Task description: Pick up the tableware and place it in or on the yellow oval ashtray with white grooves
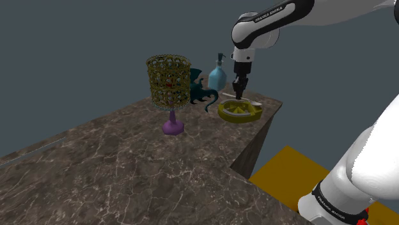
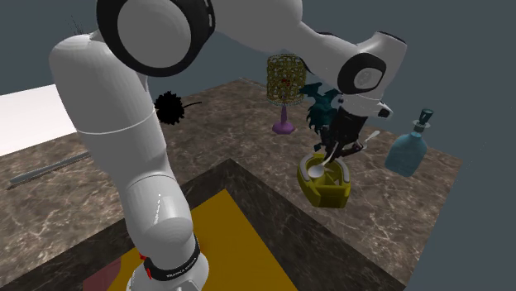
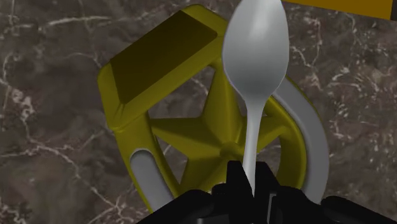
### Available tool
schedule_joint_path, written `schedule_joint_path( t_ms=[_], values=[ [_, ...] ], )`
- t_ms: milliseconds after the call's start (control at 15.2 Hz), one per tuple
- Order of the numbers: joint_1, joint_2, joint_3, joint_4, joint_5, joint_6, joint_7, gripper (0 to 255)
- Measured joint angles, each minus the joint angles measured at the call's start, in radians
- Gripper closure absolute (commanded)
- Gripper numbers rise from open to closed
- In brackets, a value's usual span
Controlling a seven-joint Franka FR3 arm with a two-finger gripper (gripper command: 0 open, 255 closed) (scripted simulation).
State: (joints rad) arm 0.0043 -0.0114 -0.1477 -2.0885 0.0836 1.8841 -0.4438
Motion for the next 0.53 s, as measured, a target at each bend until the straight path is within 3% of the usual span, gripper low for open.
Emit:
schedule_joint_path(
  t_ms=[528],
  values=[
    [-0.001, 0.03, -0.001, -0.042, 0.007, 0.07, -0.01, 255]
  ],
)
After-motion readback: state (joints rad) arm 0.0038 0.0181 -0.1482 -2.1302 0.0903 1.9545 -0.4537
